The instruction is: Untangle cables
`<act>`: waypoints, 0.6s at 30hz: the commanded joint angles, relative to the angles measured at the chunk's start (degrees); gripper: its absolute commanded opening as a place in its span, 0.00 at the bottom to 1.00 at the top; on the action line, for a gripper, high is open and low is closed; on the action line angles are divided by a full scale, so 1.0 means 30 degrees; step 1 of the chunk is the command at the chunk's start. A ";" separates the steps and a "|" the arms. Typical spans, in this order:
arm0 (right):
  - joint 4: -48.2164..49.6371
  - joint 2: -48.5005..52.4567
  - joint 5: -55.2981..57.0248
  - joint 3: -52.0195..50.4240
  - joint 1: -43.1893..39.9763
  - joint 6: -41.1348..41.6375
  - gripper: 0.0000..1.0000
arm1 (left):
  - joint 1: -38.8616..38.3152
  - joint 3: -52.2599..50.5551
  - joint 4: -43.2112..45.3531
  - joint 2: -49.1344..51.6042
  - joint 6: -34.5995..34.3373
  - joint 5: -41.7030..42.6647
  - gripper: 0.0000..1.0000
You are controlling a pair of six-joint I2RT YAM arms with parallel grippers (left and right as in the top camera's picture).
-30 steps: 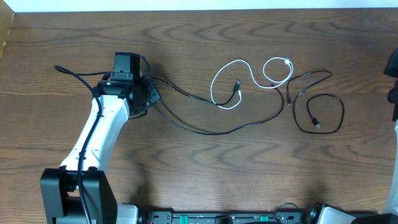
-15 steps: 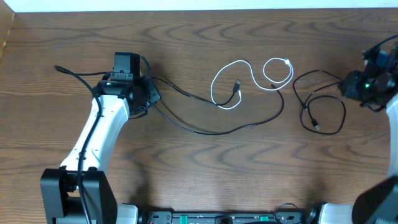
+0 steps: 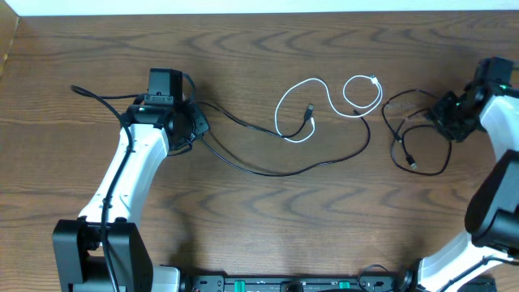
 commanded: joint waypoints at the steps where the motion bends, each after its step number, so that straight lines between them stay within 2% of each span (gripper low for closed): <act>1: 0.0794 0.0233 -0.0204 0.0022 0.0699 0.1654 0.40 | -0.0007 -0.0146 -0.0029 -0.0015 0.0335 0.0226 0.08; 11: -0.1239 -0.1581 0.1042 0.0029 0.0423 0.0758 0.39 | -0.0007 -0.0146 -0.0029 -0.0015 0.0328 0.0226 0.07; 18: -0.1151 -0.3876 0.1887 0.0029 0.0357 0.0277 0.41 | -0.0007 -0.0146 -0.0022 -0.0015 0.0328 0.0226 0.08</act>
